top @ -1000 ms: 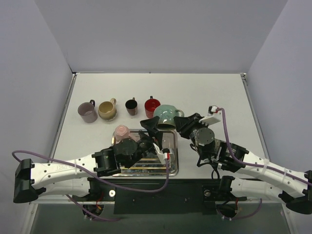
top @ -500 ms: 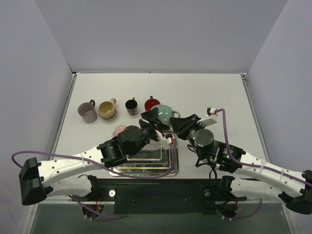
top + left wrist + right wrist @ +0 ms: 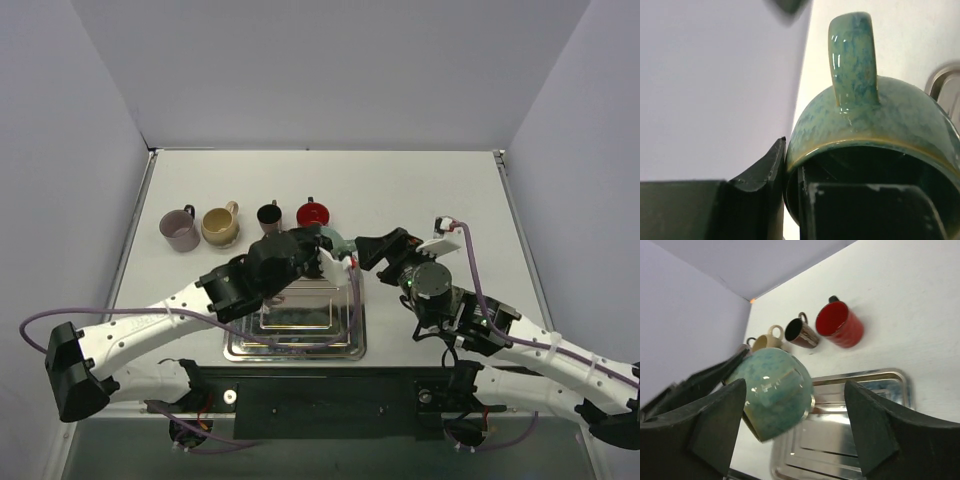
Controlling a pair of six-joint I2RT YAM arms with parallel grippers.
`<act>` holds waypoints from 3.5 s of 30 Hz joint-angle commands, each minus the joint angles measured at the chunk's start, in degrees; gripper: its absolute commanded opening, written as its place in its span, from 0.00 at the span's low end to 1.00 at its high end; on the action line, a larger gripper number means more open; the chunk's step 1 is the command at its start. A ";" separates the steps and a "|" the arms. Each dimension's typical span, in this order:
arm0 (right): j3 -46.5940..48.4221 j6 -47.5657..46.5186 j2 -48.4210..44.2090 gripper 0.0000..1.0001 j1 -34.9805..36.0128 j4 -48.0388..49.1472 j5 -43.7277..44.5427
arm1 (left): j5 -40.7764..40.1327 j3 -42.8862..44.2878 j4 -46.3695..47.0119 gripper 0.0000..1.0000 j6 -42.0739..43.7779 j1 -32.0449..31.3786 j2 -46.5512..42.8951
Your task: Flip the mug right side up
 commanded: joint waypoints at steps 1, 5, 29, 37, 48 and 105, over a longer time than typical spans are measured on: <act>4.22 -13.65 -3.92 0.78 -0.73 -8.32 1.97 | -1.22 11.95 -18.75 0.00 -7.39 11.23 1.52; 2.55 -18.14 -5.77 0.85 -1.88 -10.00 -1.28 | -2.35 22.85 -37.19 0.00 -15.82 20.38 5.82; 4.29 -45.31 23.20 0.88 -2.67 6.09 -45.24 | 21.11 8.55 -58.10 0.00 -18.76 76.91 5.74; 16.59 -56.47 45.69 0.84 -0.56 5.64 -41.01 | 25.42 7.49 -48.60 0.00 -10.50 81.67 17.25; 32.15 -60.43 64.35 0.74 -2.75 3.10 -42.15 | 28.32 9.16 -47.01 0.15 -1.53 81.93 25.87; 19.24 -9.72 11.35 0.00 -4.25 9.51 -39.96 | 50.20 -16.59 16.45 0.76 42.68 29.11 -35.21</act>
